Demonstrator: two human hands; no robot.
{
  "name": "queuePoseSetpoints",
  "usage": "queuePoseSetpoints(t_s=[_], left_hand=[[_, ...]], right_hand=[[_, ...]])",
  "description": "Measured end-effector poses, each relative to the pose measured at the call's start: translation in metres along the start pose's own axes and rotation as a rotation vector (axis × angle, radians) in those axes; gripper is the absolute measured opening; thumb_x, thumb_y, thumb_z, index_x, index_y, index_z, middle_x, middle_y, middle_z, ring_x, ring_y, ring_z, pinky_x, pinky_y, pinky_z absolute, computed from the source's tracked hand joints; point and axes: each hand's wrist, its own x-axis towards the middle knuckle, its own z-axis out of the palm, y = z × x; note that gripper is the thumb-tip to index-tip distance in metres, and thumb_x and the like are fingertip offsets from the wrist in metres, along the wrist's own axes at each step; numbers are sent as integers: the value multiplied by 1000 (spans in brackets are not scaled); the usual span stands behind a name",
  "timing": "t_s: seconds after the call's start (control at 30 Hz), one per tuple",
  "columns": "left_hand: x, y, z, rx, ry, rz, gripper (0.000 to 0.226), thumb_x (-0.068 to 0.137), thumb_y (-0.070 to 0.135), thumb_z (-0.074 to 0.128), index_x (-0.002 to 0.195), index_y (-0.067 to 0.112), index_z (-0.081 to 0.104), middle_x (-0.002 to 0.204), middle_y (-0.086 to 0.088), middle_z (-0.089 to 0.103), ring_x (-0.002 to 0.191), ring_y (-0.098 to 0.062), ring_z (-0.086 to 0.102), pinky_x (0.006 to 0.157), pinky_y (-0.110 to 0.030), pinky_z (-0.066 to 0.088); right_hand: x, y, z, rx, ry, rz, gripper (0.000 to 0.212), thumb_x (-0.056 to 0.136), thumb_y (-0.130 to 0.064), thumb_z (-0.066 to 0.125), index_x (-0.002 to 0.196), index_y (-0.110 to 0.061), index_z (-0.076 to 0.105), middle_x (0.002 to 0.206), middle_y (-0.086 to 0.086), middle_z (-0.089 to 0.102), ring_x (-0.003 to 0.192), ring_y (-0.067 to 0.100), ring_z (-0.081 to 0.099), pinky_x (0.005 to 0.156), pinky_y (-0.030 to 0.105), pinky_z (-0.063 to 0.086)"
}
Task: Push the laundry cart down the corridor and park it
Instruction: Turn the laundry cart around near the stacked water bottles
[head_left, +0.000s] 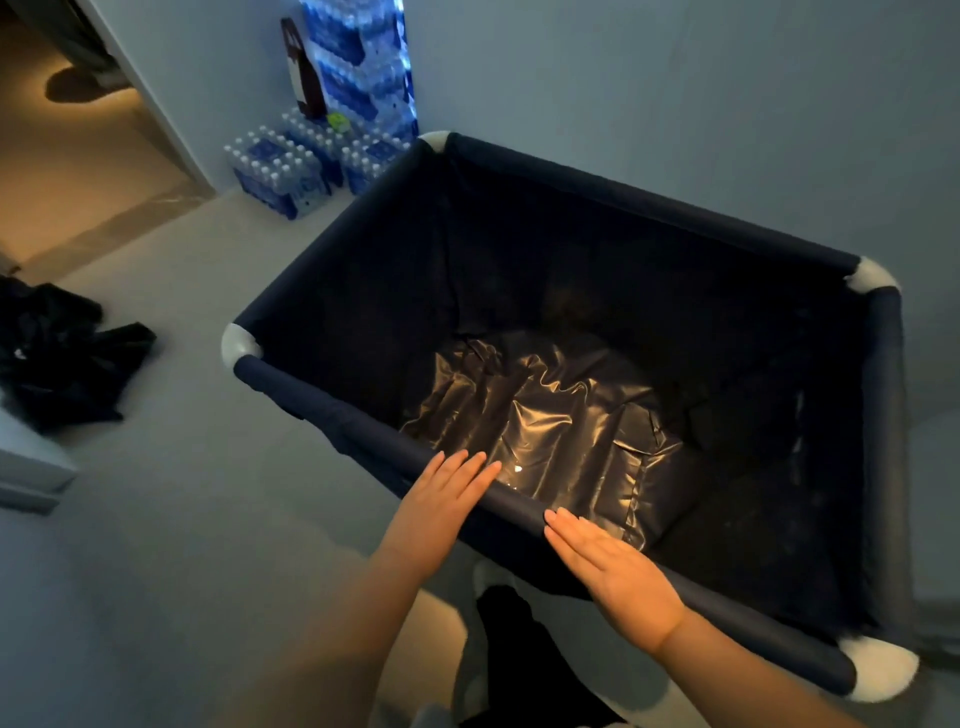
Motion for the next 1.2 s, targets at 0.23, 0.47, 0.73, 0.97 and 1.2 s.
queuePoseSetpoints(t_s=[0.23, 0.47, 0.73, 0.97, 1.2], left_hand=[[59, -89, -14, 1, 68, 52, 83, 52, -15, 72, 129, 10, 52, 123, -11, 60, 118, -29, 53, 102, -50, 31], [133, -185, -31, 28, 1, 110, 75, 58, -16, 70, 127, 9, 54, 128, -15, 57, 124, -32, 47, 106, -47, 24], [204, -271, -45, 83, -60, 191, 57, 84, 3, 61, 137, 12, 43, 141, -11, 45, 136, -29, 31, 111, -42, 10], [261, -335, -46, 121, -81, 273, 56, 83, 14, 66, 135, 11, 45, 137, -12, 49, 133, -30, 37, 110, -45, 21], [317, -390, -45, 108, -22, 428, 62, 69, 30, 80, 122, 8, 58, 121, -13, 62, 118, -31, 54, 99, -48, 39]], right_hand=[[99, -15, 2, -40, 92, 131, 85, 50, 13, 78, 130, -3, 53, 139, 10, 49, 128, 22, 45, 107, 33, 33], [207, -16, -13, -54, 84, 267, 84, 40, 1, 89, 120, -7, 63, 131, 8, 57, 119, 18, 54, 100, 27, 40], [304, 0, -13, -91, 97, 406, 89, 34, 3, 89, 119, -4, 63, 130, 10, 58, 119, 20, 54, 99, 30, 40], [378, 19, -6, -26, 109, 532, 89, 37, 6, 87, 122, -3, 60, 132, 11, 56, 121, 22, 52, 111, 27, 18], [432, 29, -8, -77, 171, 659, 87, 40, 0, 90, 123, -7, 61, 131, 7, 58, 118, 18, 55, 93, 30, 47]])
